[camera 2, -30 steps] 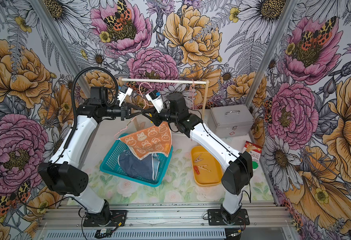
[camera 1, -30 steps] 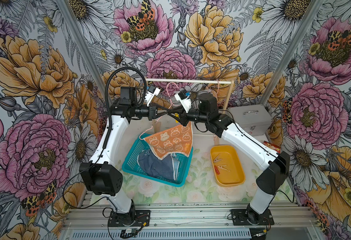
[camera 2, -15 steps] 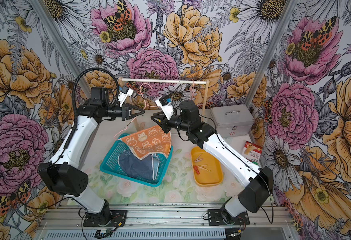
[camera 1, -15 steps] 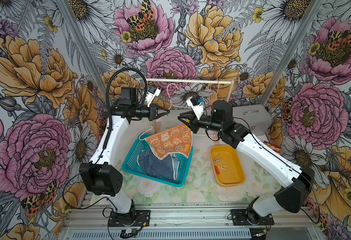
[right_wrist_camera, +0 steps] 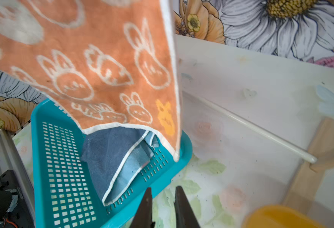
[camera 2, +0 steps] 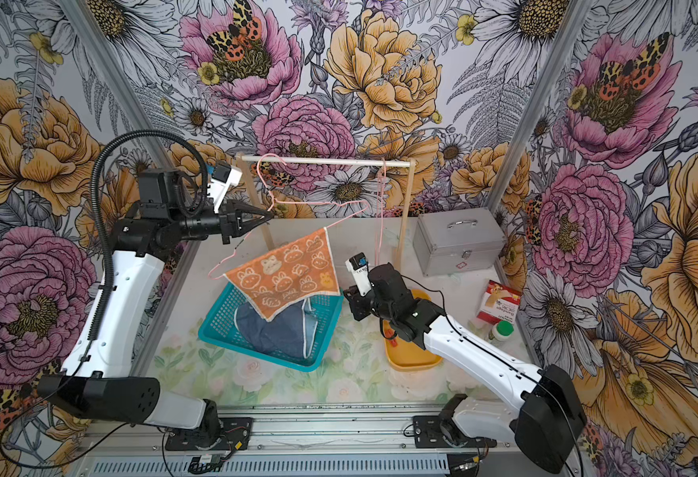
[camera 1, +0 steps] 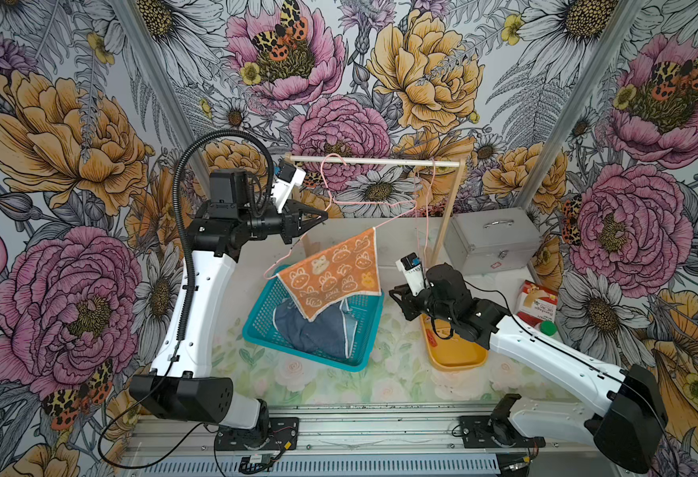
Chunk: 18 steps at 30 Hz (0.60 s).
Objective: Remove the clothespins securing towels to the hanger
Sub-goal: Place the clothespin in the storage box.
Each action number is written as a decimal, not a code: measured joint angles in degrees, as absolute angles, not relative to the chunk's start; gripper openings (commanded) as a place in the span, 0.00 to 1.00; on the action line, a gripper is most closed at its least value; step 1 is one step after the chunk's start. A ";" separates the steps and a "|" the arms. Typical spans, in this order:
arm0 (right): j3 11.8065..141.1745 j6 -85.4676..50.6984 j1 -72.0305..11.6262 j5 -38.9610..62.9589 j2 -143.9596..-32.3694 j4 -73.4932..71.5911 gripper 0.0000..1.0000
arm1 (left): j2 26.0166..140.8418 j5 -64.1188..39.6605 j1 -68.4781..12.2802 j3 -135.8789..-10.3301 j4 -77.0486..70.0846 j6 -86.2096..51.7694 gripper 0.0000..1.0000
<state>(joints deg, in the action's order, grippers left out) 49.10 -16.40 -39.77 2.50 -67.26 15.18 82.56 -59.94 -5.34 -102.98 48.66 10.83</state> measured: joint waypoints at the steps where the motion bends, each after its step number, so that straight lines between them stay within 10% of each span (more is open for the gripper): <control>1: 47.33 -17.56 -39.66 0.86 -65.95 15.18 0.00 | 82.13 -59.77 -5.34 -102.98 48.69 10.83 0.00; 10: 34.02 -25.74 -34.72 -10.26 -53.49 17.37 0.01 | 81.08 -58.67 -5.34 -102.96 48.71 10.76 0.00; 18: 32.29 -28.10 -31.38 -12.34 -59.20 18.39 0.36 | 81.06 -58.17 -5.52 -102.96 48.71 10.59 0.00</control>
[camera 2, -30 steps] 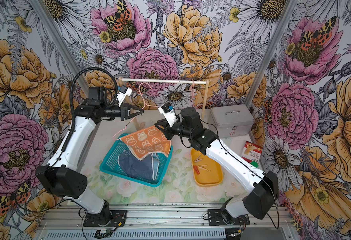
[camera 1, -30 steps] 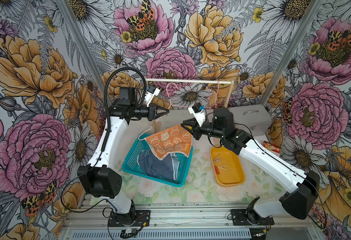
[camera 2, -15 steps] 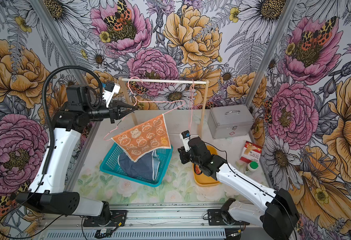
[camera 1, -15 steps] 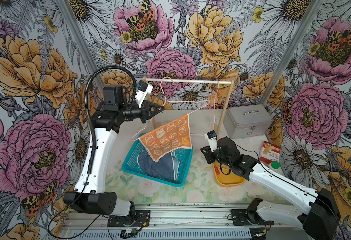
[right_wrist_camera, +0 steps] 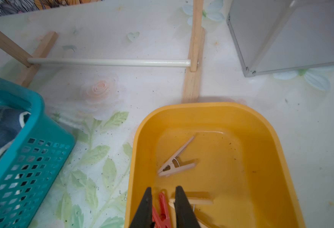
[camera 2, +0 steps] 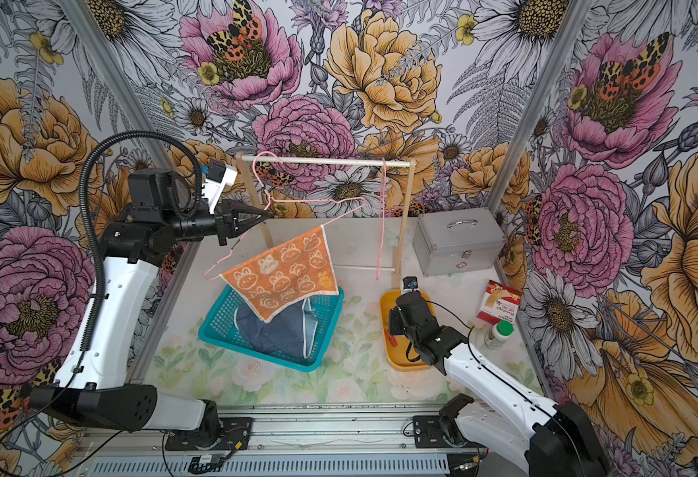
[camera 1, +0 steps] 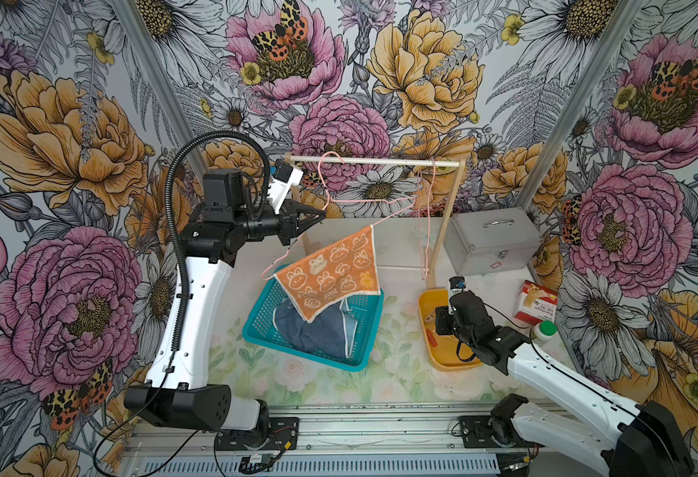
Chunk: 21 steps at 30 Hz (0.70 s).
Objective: Remove the clothespins securing towels to the hanger
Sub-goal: Place the clothespin in the storage box, then remove the towel from the hanger.
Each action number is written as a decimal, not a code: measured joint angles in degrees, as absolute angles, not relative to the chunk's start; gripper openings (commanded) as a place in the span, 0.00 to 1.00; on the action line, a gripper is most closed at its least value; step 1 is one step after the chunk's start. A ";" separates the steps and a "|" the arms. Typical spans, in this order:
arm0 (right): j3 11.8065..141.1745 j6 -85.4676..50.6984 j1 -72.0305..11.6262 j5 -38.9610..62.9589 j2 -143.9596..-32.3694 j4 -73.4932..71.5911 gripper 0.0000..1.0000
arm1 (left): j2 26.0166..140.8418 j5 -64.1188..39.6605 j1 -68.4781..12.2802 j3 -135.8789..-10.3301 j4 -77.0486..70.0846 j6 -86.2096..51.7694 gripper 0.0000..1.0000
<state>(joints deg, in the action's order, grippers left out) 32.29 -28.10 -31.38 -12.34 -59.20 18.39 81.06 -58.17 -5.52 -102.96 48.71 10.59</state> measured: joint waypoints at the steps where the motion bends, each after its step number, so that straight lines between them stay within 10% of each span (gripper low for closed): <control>1: 32.29 -28.29 -31.38 -12.43 -60.20 18.61 0.44 | 81.06 -58.08 -5.52 -102.96 48.71 10.57 0.00; 4: 32.32 -28.47 -31.38 -12.53 -60.66 19.29 0.69 | 81.06 -57.95 -5.52 -102.96 48.71 10.44 0.00; 21: 49.08 -18.02 -44.77 -10.72 -50.48 26.41 0.61 | 80.84 -57.84 -5.52 -102.89 48.82 10.37 0.00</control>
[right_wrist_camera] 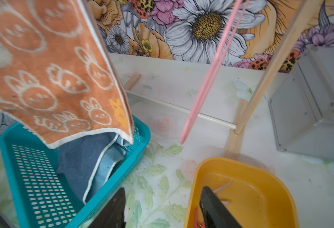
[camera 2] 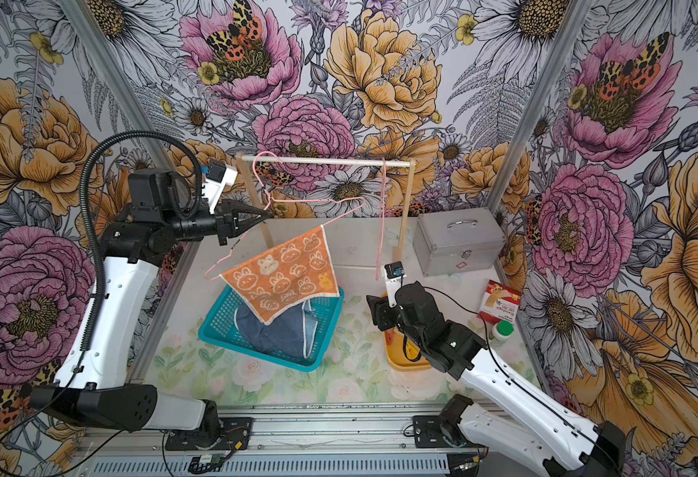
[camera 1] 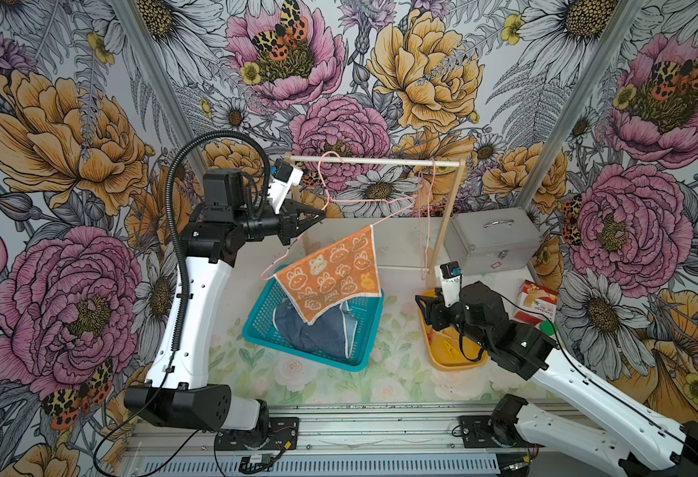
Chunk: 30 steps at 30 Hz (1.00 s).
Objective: Remove the clothespins securing towels to the hanger
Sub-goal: Remove the towel from the hanger.
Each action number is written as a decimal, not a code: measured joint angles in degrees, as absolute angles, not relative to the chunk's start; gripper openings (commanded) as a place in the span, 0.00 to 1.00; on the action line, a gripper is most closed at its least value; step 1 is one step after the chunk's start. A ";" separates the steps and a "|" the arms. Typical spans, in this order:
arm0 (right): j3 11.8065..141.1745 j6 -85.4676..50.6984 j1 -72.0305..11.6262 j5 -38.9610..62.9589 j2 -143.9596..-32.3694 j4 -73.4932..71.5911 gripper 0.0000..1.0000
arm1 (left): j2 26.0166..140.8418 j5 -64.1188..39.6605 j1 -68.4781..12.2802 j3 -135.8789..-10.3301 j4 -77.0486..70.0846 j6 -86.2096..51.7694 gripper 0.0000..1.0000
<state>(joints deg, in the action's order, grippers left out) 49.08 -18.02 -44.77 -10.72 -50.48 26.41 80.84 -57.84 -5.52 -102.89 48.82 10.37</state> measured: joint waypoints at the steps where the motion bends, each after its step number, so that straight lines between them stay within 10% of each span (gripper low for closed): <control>1: 50.39 -17.02 -46.54 -10.68 -50.57 26.83 0.61 | 80.53 -57.82 -5.52 -102.61 48.82 10.35 0.00; 30: 73.80 -3.27 -39.40 5.48 -75.57 23.92 0.45 | 72.86 -56.75 -8.71 -98.54 49.52 9.30 0.00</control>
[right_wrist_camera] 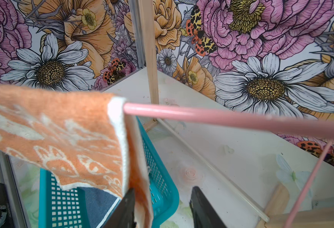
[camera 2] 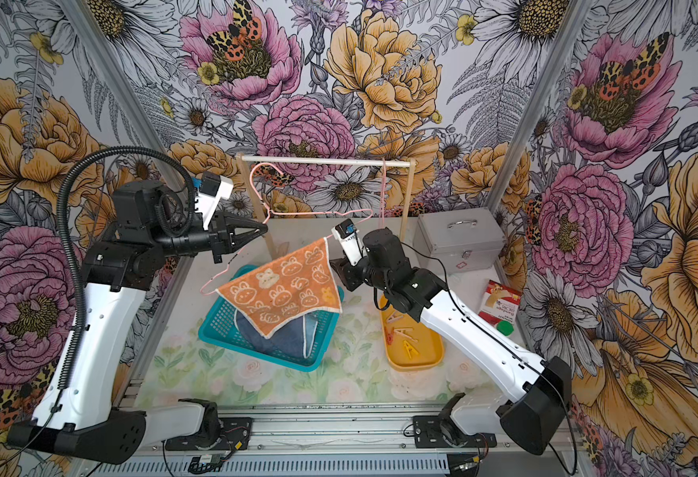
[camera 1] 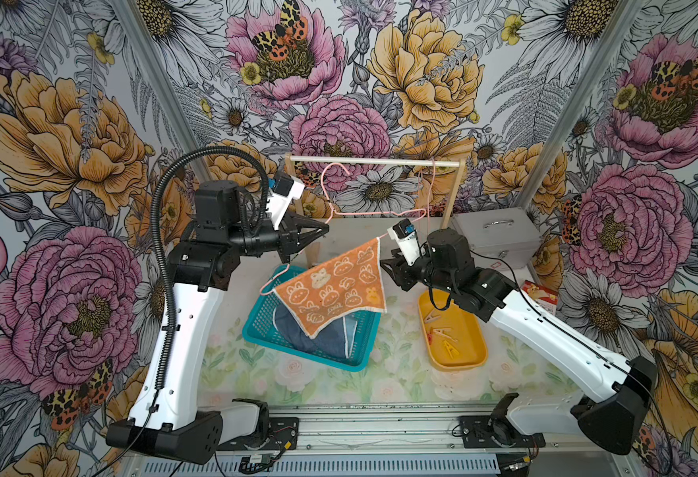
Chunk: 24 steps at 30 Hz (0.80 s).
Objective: Remove the clothespins securing towels to the hanger
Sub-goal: Remove the towel from the hanger.
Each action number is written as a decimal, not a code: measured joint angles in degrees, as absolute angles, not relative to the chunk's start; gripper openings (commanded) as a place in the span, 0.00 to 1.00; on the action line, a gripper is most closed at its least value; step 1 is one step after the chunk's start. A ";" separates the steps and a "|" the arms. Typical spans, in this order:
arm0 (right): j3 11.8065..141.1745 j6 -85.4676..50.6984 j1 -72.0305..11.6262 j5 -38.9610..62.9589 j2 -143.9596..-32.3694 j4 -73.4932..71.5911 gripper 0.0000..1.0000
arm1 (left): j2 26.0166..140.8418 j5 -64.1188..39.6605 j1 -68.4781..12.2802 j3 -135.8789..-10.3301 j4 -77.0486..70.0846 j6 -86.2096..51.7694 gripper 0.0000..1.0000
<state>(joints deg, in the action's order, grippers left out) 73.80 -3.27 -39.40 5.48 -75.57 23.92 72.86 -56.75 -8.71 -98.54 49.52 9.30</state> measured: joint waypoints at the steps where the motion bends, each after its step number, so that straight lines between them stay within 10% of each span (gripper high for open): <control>1: 73.80 -3.27 -39.40 5.78 -75.57 23.92 0.44 | 72.86 -56.75 -8.71 -98.54 49.52 9.32 0.00; 24: 75.11 -2.81 -39.29 11.35 -78.37 21.08 0.11 | 73.65 -56.75 -8.60 -98.54 49.52 9.30 0.00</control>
<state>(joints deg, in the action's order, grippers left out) 75.11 -2.81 -39.29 11.35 -78.37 21.08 73.65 -56.75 -8.60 -98.54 49.52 9.30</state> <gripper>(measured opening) 0.178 0.062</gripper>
